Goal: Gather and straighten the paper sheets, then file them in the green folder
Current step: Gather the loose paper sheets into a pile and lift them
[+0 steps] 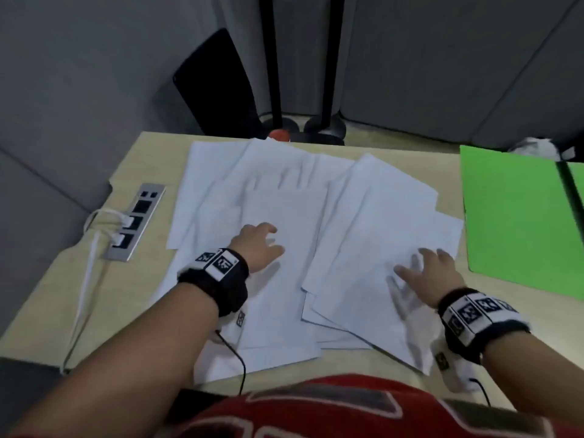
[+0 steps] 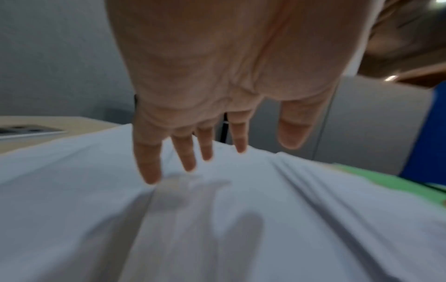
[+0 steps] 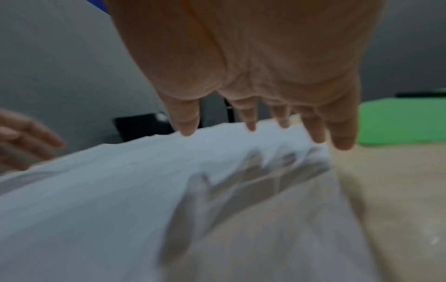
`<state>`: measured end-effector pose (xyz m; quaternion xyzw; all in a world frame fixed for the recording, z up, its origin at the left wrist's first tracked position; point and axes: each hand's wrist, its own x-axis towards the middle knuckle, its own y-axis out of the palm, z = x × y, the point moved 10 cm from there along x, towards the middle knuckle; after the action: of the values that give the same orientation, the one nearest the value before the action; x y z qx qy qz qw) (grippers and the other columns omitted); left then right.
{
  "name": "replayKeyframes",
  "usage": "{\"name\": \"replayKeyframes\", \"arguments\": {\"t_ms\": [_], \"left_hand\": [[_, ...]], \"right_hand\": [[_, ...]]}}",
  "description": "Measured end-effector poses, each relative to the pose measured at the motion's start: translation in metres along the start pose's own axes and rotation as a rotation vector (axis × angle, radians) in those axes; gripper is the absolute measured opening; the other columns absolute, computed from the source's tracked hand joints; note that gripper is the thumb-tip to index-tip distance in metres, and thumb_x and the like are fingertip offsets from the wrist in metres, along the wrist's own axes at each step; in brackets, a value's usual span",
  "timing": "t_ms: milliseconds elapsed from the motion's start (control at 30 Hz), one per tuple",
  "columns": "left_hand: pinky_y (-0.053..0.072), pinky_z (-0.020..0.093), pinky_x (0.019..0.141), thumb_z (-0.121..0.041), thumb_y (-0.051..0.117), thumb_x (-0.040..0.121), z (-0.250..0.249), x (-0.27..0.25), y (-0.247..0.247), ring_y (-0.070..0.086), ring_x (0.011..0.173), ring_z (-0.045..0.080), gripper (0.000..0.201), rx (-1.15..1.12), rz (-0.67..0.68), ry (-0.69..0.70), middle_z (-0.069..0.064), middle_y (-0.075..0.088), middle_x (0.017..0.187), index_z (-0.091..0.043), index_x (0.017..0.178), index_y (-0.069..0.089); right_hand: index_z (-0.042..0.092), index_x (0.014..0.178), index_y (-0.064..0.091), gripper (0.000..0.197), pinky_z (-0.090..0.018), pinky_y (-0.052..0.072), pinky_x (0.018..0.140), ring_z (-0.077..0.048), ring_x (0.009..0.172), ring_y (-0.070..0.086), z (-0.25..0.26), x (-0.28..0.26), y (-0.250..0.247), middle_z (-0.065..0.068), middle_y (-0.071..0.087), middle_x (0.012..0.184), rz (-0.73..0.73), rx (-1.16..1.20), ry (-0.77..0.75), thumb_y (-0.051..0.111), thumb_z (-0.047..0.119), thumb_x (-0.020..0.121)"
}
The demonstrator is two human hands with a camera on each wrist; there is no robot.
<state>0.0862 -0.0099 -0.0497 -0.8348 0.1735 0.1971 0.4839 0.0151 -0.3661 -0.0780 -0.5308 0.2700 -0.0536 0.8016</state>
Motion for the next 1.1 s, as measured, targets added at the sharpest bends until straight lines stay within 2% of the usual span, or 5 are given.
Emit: {"name": "replayKeyframes", "arguments": {"t_ms": [167,367,600,733,1100], "left_hand": [[0.035,0.045,0.106,-0.05,0.051,0.088,0.045,0.02,-0.028,0.037,0.132,0.041,0.069,-0.031,-0.18,-0.317,0.015,0.026,0.151,-0.026,0.148,0.027],[0.033,0.052,0.104,-0.049,0.042,0.087,0.081,0.03,-0.04,0.035,0.132,0.043,0.074,-0.218,-0.29,-0.587,0.017,0.032,0.147,-0.019,0.149,0.017],[0.033,0.045,0.105,-0.05,0.046,0.091,0.023,0.056,-0.018,0.035,0.133,0.038,0.073,-0.18,-0.234,-0.353,0.015,0.034,0.149,-0.016,0.15,0.021],[0.033,0.041,0.11,-0.052,0.05,0.089,0.008,0.074,-0.015,0.038,0.135,0.033,0.072,-0.204,-0.125,-0.17,0.012,0.033,0.151,-0.02,0.149,0.025],[0.036,0.05,0.099,-0.055,0.042,0.09,0.075,0.077,-0.072,0.033,0.129,0.041,0.074,-0.054,-0.309,-0.506,0.016,0.033,0.147,-0.014,0.149,0.022]], "right_hand": [[0.012,0.146,0.019,0.093,-0.054,0.031,0.109,-0.043,0.137,0.028,-0.025,0.018,-0.002,-0.02,0.015,0.155,-0.061,0.073,0.305,0.055,0.064,0.077],[0.017,0.146,0.015,0.095,-0.054,0.023,0.114,-0.036,0.143,0.016,-0.006,0.039,-0.008,-0.015,0.013,0.158,-0.157,0.04,0.245,0.059,0.061,0.074],[0.018,0.148,0.012,0.104,-0.044,0.02,0.117,-0.026,0.146,0.012,0.063,0.069,0.011,-0.009,0.01,0.159,-0.074,0.007,-0.027,0.055,0.069,0.068],[0.013,0.145,0.02,0.095,-0.046,0.024,0.115,-0.036,0.143,0.019,0.068,0.068,0.002,-0.015,0.008,0.158,-0.183,0.161,0.082,0.07,0.049,0.073],[0.015,0.142,0.023,0.088,-0.044,0.031,0.109,-0.034,0.136,0.029,0.099,0.076,0.005,-0.013,0.037,0.146,-0.078,0.235,-0.016,0.072,0.039,0.073]]}}
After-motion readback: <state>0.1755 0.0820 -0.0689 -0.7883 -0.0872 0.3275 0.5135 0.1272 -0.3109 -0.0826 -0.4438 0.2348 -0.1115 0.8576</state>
